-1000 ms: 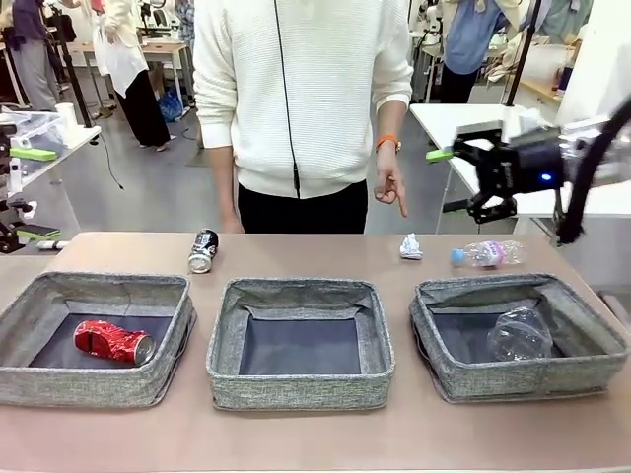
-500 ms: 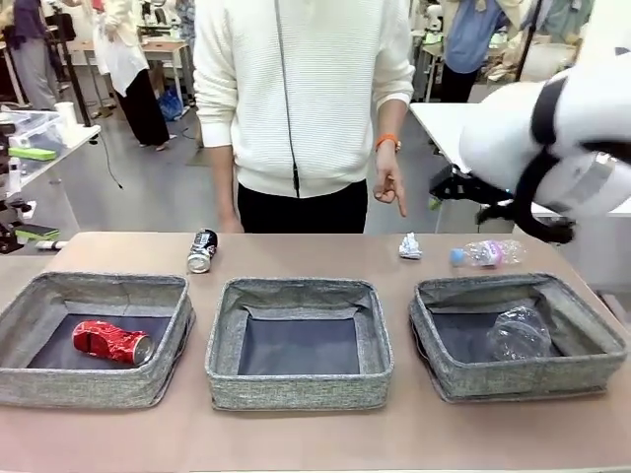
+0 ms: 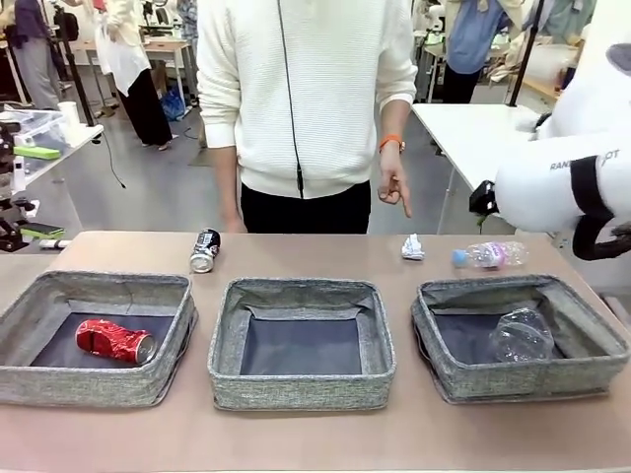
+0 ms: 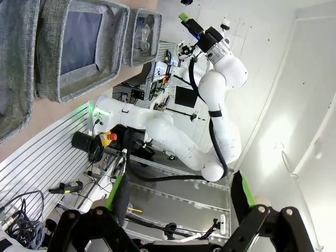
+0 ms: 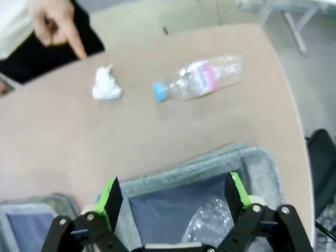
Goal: Sort the waste into the appropriate baskets.
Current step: Pick up the waste item pointed out by the person.
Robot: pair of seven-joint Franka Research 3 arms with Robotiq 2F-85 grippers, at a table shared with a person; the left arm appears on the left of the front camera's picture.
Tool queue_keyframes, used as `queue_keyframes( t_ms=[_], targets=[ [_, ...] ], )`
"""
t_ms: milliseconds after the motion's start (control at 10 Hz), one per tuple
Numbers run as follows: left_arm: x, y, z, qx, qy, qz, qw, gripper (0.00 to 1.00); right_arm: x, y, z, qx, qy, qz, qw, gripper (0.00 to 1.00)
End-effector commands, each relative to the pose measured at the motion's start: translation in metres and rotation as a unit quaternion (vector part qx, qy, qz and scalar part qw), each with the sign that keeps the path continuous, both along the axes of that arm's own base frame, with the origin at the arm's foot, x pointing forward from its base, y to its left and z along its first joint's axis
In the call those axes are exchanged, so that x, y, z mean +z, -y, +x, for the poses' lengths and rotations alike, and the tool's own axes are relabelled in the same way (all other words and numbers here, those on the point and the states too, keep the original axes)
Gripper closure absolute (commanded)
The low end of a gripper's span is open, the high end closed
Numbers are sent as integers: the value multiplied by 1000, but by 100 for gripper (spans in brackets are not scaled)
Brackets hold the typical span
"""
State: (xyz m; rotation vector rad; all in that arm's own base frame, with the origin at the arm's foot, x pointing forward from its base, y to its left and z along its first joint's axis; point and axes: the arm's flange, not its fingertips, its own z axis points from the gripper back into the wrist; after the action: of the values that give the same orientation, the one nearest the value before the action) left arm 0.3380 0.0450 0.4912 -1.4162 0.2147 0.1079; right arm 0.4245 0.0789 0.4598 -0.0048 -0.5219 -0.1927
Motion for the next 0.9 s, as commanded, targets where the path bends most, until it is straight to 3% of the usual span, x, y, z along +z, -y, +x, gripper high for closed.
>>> queue_keyframes(
  t_ms=[0, 100, 200, 500, 800],
  targets=[
    [4, 1, -2, 2, -4, -9, 1000, 0, -1, -9, 51, 91, -66, 14, 994, 0],
    [4, 1, -2, 2, -4, -9, 1000, 0, -4, -14, 80, 148, -105, 35, 983, 0],
    [4, 1, -2, 2, -4, -9, 1000, 0, -8, -17, 103, 163, -127, 32, 978, 0],
    [4, 1, -2, 2, -4, -9, 1000, 0, -36, -28, 158, 221, -161, 24, 962, 0],
    [4, 1, -2, 2, -4, -9, 1000, 0, -71, -25, 186, 248, -168, 47, 953, 0]
  ],
)
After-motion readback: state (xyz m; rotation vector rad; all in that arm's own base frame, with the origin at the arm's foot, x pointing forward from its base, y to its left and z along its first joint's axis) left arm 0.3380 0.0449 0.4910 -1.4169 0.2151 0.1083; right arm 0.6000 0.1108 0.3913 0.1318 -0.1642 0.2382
